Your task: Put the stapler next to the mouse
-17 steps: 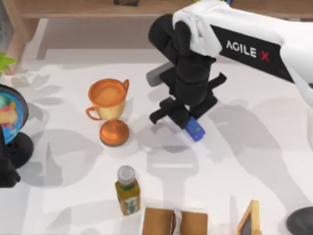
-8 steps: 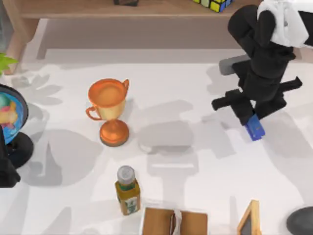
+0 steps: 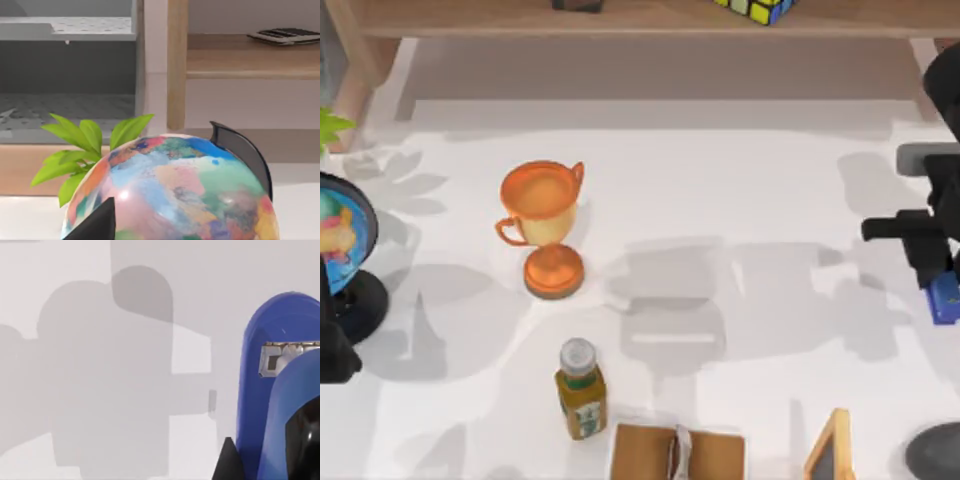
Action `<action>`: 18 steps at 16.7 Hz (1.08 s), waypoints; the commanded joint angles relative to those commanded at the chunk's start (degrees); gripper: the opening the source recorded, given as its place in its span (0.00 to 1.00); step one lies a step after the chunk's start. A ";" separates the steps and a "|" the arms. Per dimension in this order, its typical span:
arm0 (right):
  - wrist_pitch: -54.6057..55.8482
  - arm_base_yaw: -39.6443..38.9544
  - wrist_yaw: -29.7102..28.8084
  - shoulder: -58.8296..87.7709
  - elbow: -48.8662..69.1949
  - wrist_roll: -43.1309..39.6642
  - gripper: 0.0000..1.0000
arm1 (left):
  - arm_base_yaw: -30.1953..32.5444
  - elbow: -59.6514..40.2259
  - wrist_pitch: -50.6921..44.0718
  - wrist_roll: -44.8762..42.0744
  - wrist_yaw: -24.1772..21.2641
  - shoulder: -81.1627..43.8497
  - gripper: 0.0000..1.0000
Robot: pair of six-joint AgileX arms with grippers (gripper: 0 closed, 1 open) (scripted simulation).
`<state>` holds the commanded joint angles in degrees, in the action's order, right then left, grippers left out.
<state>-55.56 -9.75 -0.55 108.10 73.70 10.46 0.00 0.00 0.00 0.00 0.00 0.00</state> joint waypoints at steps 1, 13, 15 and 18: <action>0.13 0.25 0.00 -0.27 -0.38 0.11 0.00 | 0.00 0.00 0.00 0.00 0.00 0.00 1.00; 3.77 -0.28 1.59 -1.27 1.39 -0.11 0.00 | 0.00 0.00 0.00 0.00 0.00 0.00 1.00; 5.24 -0.14 2.12 -1.44 1.77 -0.28 0.00 | 0.00 0.00 0.00 0.00 0.00 0.00 1.00; 6.97 0.15 2.60 -1.46 2.06 -0.55 0.00 | 0.00 0.00 0.00 0.00 0.00 0.00 1.00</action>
<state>-48.59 -9.60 2.05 106.63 75.76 9.91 0.00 0.00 0.00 0.00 0.00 0.00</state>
